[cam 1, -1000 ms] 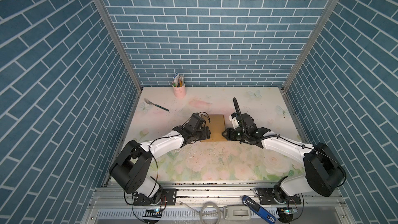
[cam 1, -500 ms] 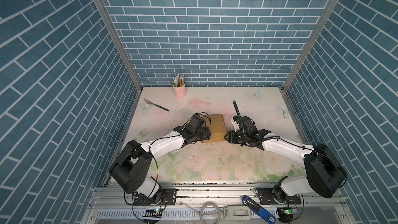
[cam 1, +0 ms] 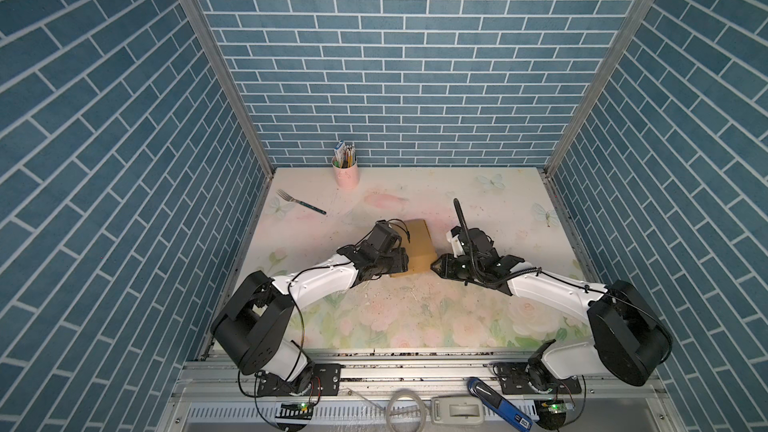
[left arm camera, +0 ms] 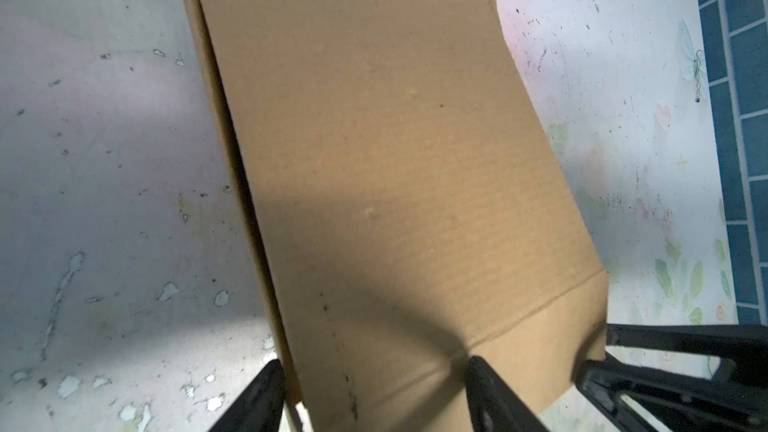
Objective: Fold the paper box
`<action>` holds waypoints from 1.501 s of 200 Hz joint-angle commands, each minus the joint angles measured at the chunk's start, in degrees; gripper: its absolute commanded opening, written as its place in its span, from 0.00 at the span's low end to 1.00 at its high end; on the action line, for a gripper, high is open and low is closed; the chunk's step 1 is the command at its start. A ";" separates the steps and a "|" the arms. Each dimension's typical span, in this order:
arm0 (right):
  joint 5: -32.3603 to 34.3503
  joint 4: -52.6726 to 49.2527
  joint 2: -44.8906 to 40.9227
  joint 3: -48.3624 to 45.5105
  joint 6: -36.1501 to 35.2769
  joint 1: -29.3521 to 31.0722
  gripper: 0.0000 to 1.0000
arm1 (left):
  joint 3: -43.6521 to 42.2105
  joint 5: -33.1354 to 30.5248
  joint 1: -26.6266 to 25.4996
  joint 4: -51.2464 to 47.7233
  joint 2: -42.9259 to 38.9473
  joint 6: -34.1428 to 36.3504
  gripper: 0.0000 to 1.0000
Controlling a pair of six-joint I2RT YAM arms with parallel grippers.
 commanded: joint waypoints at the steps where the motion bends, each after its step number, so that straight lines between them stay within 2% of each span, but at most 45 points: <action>1: -2.58 3.58 -1.07 -0.09 1.69 0.44 0.35 | 0.52 -0.02 -1.21 -1.24 -1.11 -0.39 0.70; 182: -3.38 -4.39 -2.79 2.86 0.42 0.51 0.33 | 1.23 -1.92 -4.39 -1.40 -2.02 -1.71 0.70; 300: -3.30 -5.01 -3.34 2.76 0.46 0.51 0.33 | 1.65 -2.75 -6.25 -2.36 -3.68 -2.46 0.70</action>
